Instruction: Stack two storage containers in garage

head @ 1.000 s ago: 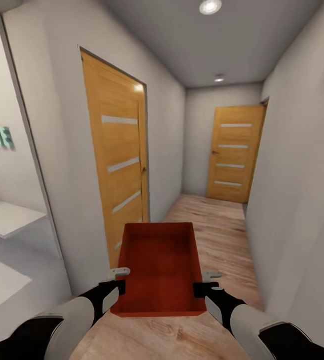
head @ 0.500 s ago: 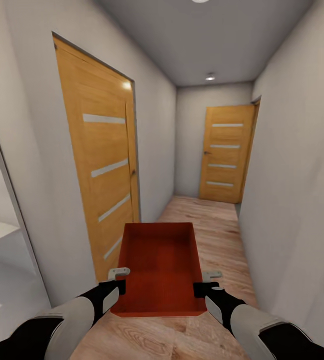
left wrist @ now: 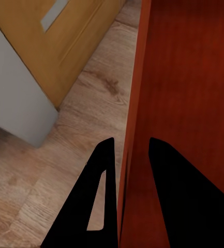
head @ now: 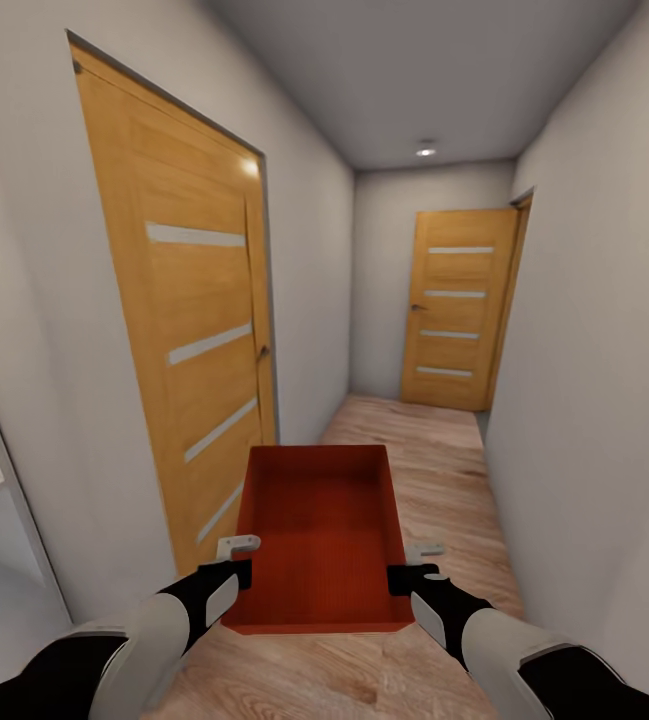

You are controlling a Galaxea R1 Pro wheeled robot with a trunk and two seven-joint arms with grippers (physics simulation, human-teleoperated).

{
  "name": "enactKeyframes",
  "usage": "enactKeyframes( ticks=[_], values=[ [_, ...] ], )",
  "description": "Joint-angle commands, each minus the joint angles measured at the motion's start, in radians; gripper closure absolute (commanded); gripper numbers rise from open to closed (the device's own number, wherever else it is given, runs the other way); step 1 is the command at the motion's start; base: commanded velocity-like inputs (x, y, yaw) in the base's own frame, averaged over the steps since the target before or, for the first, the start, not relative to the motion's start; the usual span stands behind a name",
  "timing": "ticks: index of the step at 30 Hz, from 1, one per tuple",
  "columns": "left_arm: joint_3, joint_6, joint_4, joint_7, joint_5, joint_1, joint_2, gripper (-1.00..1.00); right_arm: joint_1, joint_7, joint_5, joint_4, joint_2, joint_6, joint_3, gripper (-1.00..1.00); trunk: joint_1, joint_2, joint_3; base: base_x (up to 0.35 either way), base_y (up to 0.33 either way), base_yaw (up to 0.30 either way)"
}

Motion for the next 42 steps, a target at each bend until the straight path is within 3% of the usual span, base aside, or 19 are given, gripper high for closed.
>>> enactKeyframes(
  ticks=[1,11,27,42],
  values=[
    [0.025,-0.022,-0.005,0.061,-0.008,0.000,0.045,1.00,0.000,-0.053,-0.015,0.002,0.000,0.000,-0.056,1.00,0.001,-0.001,0.000,0.321,0.000,0.000],
    [0.025,-0.022,-0.005,0.061,-0.008,0.000,0.045,1.00,0.000,-0.053,-0.016,0.002,-0.001,0.001,-0.057,1.00,0.001,-0.001,0.000,0.321,0.000,-0.010],
    [0.025,-0.022,-0.005,0.061,-0.008,0.000,0.045,1.00,0.000,-0.053,-0.015,0.002,0.000,0.002,-0.057,1.00,0.001,-0.001,0.000,0.321,0.000,-0.218],
    [0.025,-0.022,-0.005,0.061,-0.008,0.000,0.045,1.00,0.000,-0.053,-0.016,0.002,-0.002,0.002,-0.057,1.00,0.001,-0.001,0.000,0.321,0.000,-0.016]
  ],
)
